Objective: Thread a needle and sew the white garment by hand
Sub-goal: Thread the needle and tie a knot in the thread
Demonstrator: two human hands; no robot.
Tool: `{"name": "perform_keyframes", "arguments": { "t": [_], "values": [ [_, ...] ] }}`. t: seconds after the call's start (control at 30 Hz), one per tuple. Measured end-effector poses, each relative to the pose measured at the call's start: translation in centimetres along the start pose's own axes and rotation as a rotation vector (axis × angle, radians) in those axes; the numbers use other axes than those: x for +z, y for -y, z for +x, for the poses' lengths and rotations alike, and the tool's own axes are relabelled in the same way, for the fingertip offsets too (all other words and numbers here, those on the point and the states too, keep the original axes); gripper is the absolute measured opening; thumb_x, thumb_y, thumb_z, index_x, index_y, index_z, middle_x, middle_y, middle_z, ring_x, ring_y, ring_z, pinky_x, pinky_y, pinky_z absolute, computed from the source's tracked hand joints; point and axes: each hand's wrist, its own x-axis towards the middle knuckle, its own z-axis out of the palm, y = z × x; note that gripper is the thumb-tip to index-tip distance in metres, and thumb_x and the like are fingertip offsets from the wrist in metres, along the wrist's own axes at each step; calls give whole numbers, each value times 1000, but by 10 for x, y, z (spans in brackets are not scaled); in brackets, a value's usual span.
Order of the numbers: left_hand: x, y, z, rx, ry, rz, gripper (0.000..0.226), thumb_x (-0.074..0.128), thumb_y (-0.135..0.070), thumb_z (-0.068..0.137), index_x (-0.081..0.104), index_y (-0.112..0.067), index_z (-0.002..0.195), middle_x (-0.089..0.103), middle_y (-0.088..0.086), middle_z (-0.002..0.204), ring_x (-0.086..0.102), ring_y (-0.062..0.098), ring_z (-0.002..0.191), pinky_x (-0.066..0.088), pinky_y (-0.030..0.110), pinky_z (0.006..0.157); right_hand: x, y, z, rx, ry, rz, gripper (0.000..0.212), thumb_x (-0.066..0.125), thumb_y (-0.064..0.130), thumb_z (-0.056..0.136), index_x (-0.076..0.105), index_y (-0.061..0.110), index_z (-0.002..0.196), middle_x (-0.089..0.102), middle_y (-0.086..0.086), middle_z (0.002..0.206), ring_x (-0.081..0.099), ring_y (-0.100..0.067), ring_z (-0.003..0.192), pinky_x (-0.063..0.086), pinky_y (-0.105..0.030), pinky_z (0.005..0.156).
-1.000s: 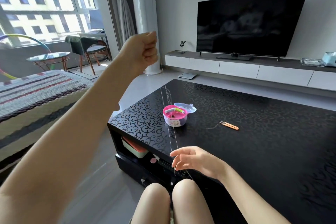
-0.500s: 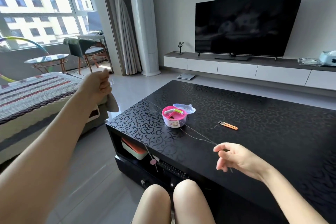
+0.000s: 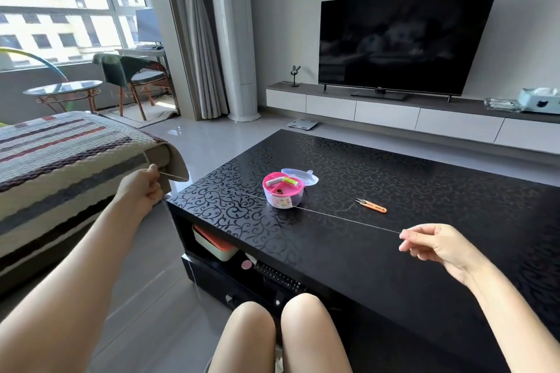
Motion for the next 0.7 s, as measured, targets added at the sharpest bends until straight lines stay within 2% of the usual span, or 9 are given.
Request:
{"name": "perform_keyframes", "arguments": {
  "t": [0.1, 0.2, 0.27, 0.33, 0.4, 0.47, 0.53, 0.6, 0.7],
  "values": [
    [-10, 8, 4, 3, -33, 51, 36, 35, -10, 103, 33, -16, 68, 27, -7, 36, 19, 2, 24, 12, 13, 31, -7, 5, 1, 20, -20, 171, 21, 74, 19, 60, 70, 2, 72, 70, -16, 71, 59, -11, 52, 48, -20, 48],
    [-10, 16, 5, 14, -51, 107, 38, 38, -10, 102, 32, -15, 66, 27, -5, 43, 19, 2, 25, 12, 12, 32, -6, 10, 8, 9, -109, 452, 19, 72, 18, 65, 64, 6, 78, 70, -7, 65, 61, -7, 49, 48, -18, 43],
    [-8, 24, 5, 7, -27, 151, 38, 36, -11, 103, 33, -14, 65, 26, -8, 35, 19, 2, 24, 11, 10, 33, 0, 18, 16, 4, -125, 646, 32, 81, 21, 58, 62, 13, 83, 74, -5, 75, 68, -10, 60, 56, -21, 53],
    [-7, 34, 8, -7, -28, 200, 35, 39, -12, 102, 38, -10, 67, 26, -4, 36, 19, 3, 23, 12, 8, 35, 11, 32, 22, -36, -88, 905, 51, 93, 22, 43, 61, 16, 82, 75, -10, 89, 73, -19, 77, 60, -34, 69],
    [-6, 44, 10, -5, -65, 275, 32, 44, -11, 100, 45, -8, 69, 26, 2, 46, 19, 4, 25, 14, 6, 36, 26, 51, 25, -63, -31, 1113, 15, 79, 20, 72, 66, 13, 73, 74, -13, 92, 73, -24, 83, 58, -43, 76],
    [-7, 53, 7, -6, -108, 365, 33, 47, -11, 99, 45, -8, 66, 26, 1, 44, 19, 6, 26, 14, 5, 36, 36, 69, 36, -66, 4, 1267, 40, 48, 20, 97, 67, 6, 65, 73, -13, 89, 73, -23, 81, 54, -48, 78],
    [-7, 60, -1, -8, -156, 426, 36, 48, -12, 99, 43, -8, 63, 27, 1, 43, 23, 11, 32, 15, 7, 34, 48, 88, 45, -42, 59, 1424, 38, 40, 20, 101, 58, 5, 71, 71, -10, 79, 72, -21, 72, 54, -52, 76],
    [-8, 63, -9, 7, -221, 502, 36, 48, -14, 99, 46, -8, 64, 28, 5, 54, 24, 16, 46, 18, 10, 34, 57, 103, 58, -5, 96, 1527, 33, 44, 22, 100, 53, 8, 72, 62, -4, 59, 65, -14, 54, 60, -40, 63],
    [-14, 65, -20, 2, -346, 568, 27, 49, -19, 99, 56, -3, 78, 34, 7, 59, 28, 20, 50, 26, 15, 35, 73, 120, 76, 103, 170, 1539, 29, 54, 28, 95, 51, 15, 69, 42, 5, 44, 41, -6, 36, 44, -17, 40]
  ]
}}
